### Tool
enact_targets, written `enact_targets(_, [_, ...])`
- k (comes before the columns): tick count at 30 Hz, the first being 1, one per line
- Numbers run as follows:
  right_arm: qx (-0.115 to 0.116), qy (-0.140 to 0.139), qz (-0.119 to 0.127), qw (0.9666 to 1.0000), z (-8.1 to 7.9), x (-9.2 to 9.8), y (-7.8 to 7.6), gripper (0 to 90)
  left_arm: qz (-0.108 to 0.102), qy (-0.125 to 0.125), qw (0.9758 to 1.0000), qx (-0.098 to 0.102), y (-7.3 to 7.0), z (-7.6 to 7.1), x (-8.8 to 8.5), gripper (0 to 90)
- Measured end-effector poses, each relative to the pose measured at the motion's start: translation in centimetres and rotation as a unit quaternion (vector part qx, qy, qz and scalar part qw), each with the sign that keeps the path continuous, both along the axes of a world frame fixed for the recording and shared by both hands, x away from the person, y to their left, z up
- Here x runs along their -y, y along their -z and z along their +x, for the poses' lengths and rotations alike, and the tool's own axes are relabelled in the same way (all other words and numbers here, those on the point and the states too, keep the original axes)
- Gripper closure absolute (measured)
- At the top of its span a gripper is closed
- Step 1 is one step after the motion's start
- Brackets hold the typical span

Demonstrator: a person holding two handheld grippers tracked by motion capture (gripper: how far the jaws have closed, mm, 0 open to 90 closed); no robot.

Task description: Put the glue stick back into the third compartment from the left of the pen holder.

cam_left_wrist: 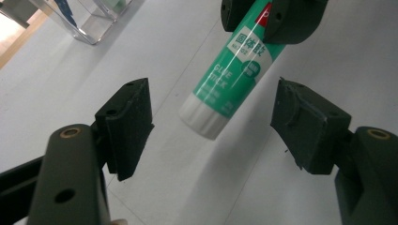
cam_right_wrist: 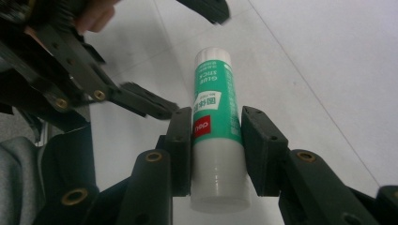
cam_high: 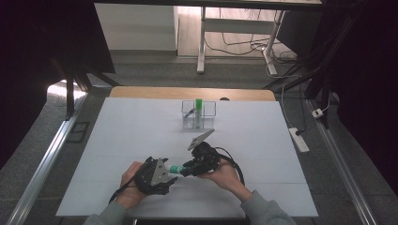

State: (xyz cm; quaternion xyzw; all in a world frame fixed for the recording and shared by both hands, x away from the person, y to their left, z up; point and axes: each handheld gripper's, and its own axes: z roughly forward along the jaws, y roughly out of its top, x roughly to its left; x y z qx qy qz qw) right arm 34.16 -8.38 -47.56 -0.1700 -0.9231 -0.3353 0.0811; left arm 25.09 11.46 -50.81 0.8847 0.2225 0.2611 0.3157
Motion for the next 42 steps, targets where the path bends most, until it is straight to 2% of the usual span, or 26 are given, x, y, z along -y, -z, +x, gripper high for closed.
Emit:
enact_targets(3, [-0.004,-0.004,0.006,1.0,-0.2,-0.2,-0.1,64.7,0.005,0.004,1.0,-0.001,0.1,0.1,0.2,31.5])
enact_targets(8, [-0.008,-0.011,0.008,0.9999,-0.4,-0.4,-0.2,64.7,0.01,0.018,0.9998,-0.003,0.1,0.1,0.4,44.1])
enact_targets(13, [-0.012,-0.009,0.011,0.9998,-0.5,-0.5,-0.3,64.5,0.026,0.035,0.999,-0.009,0.2,0.1,0.7,53.6])
enact_targets(17, [-0.015,-0.001,0.022,0.9996,-0.4,-0.3,-0.5,64.2,0.037,0.054,0.9977,-0.019,0.4,0.1,1.0,61.0])
enact_targets(20, [-0.02,0.007,0.043,0.9989,-0.3,-0.1,-0.8,63.5,0.034,0.065,0.997,-0.022,0.3,0.0,1.3,65.1])
enact_targets(23, [-0.014,0.017,0.071,0.9972,-0.2,0.2,-1.2,56.3,0.026,0.059,0.9978,-0.018,0.1,0.1,1.1,65.7])
enact_targets(26, [0.014,0.03,0.087,0.9956,-0.3,0.6,-1.7,50.3,0.012,0.048,0.9987,-0.011,-0.2,0.2,0.7,65.7])
enact_targets(29, [0.047,0.045,0.108,0.9921,-0.5,1.0,-2.1,45.0,-0.005,0.035,0.9993,-0.011,-0.4,0.3,0.2,65.6])
enact_targets(32, [0.062,0.05,0.132,0.988,-0.5,1.4,-2.5,43.4,-0.028,0.019,0.9993,-0.012,-0.5,0.6,-0.5,65.6])
enact_targets(37, [0.086,0.044,0.142,0.985,-0.9,1.5,-2.7,42.6,-0.066,0.01,0.9975,-0.02,-0.8,0.9,-1.3,65.6])
enact_targets(40, [0.096,0.038,0.142,0.9845,-1.2,1.2,-2.6,42.1,-0.073,0.009,0.997,-0.023,-0.8,0.9,-1.4,65.5])
enact_targets(42, [0.098,0.033,0.136,0.9852,-1.3,1.0,-2.5,41.4,-0.077,0.011,0.9966,-0.025,-0.8,0.9,-1.3,65.5])
